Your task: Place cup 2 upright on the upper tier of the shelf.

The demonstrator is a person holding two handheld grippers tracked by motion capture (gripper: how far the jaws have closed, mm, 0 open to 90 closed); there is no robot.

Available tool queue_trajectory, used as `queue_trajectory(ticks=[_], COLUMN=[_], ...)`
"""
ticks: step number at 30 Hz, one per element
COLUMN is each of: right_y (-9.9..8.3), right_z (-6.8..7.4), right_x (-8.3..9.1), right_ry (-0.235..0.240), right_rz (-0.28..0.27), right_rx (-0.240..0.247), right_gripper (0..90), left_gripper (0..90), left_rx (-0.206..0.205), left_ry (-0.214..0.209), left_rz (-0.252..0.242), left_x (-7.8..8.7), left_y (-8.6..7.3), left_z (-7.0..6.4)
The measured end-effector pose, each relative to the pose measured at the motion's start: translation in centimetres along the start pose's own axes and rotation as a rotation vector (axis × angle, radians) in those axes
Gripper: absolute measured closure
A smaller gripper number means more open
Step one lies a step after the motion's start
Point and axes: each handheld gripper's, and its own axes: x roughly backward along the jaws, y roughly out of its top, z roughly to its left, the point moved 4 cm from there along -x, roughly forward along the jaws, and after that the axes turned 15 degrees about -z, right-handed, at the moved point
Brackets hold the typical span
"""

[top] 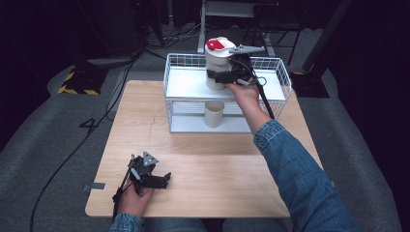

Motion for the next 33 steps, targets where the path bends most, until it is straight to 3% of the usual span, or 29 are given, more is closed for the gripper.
queue_trajectory(ticks=[8,15,23,33], right_y=[0.3,1.6,2.7,3.1], right_z=[0.2,0.4,1.2,1.1], right_x=[0.2,1.6,4.5,7.5], right_ry=[-0.005,-0.018,-0.015,0.008], right_rz=[-0.007,-0.055,-0.075,-0.089], right_rx=[0.013,0.022,0.048,0.054], right_gripper=[6.8,3.8,3.4,3.4], left_gripper=[0.4,0.4,0.4,0.4], left_rx=[0.0,0.0,-0.001,0.004], left_ry=[0.0,0.0,0.001,0.002], left_rz=[0.0,-0.001,-0.001,-0.002], left_x=[0.0,0.0,0.0,-0.1], left_y=[0.0,0.0,0.0,0.0], left_z=[0.0,0.0,0.0,0.0])
